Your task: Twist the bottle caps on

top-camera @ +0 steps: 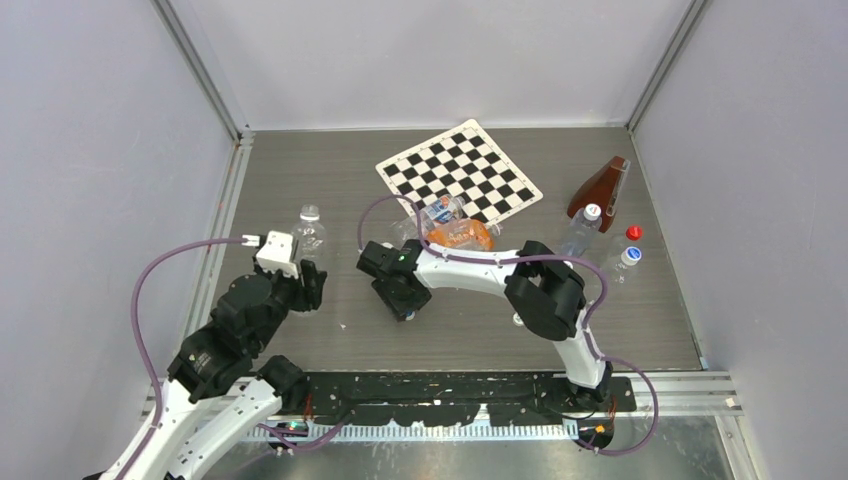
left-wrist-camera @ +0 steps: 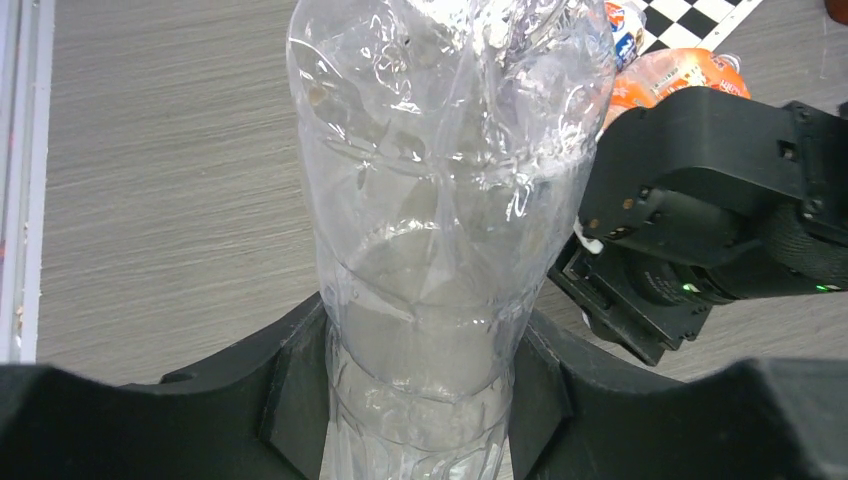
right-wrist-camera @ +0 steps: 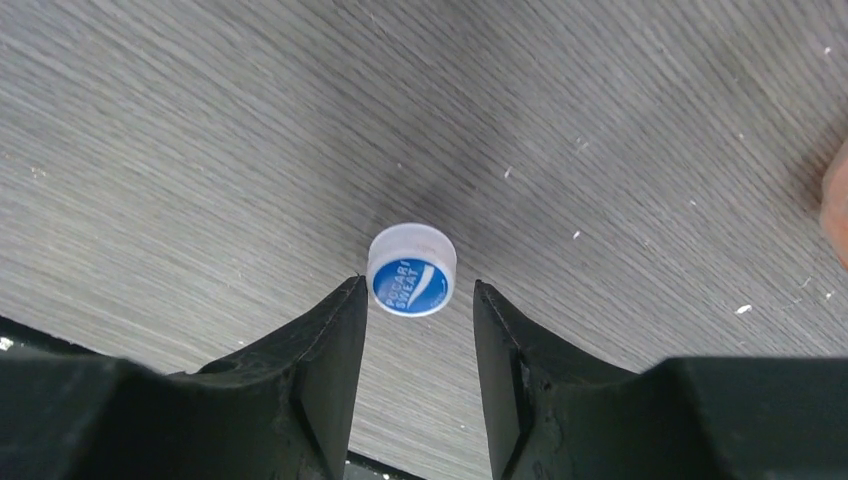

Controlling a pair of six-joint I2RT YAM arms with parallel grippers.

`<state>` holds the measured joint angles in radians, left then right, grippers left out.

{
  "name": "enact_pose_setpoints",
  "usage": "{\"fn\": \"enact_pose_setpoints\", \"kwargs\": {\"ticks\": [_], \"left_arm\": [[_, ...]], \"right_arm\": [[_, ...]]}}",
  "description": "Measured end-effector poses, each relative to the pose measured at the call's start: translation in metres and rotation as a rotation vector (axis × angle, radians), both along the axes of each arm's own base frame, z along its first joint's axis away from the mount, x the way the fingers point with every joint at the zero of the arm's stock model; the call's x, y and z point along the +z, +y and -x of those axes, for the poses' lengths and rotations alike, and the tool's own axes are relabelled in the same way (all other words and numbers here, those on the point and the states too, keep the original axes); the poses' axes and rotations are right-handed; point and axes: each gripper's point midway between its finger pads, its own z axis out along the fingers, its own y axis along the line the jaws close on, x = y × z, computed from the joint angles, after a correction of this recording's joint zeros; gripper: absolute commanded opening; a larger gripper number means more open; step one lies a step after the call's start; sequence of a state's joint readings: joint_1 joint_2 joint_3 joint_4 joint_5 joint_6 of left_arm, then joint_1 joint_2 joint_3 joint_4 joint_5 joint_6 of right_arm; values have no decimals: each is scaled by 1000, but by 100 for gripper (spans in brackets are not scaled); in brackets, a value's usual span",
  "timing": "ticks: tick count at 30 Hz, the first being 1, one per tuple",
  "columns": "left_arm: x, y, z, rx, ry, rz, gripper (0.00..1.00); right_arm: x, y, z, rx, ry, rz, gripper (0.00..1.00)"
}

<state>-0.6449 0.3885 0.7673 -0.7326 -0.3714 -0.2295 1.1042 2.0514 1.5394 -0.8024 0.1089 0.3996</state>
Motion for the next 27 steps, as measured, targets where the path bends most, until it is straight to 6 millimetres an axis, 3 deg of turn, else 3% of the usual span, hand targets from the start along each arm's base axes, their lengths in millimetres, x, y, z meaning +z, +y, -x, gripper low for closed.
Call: {"fn": "enact_pose_setpoints", "kwargs": {"ticks": [5, 11, 14, 19, 22, 27], "left_arm": [[3, -2, 3, -42, -6, -29, 0], [8, -5, 7, -95, -17, -61, 5], [7, -10, 10, -149, -14, -84, 5], [5, -26, 18, -294, -22, -126, 5], [4, -38, 25, -397, -34, -144, 5], [9, -61, 35, -581, -100, -166, 0]], "right_arm": [[-8, 5, -1, -2, 0, 23, 42], [-7, 7, -1, -11, -8, 32, 26], [-7, 3, -1, -14, -14, 50, 15], [2, -7, -2, -15, -18, 60, 6], [34, -18, 0, -1, -22, 14, 4], [145, -44, -22, -6, -90, -262, 1]]}}
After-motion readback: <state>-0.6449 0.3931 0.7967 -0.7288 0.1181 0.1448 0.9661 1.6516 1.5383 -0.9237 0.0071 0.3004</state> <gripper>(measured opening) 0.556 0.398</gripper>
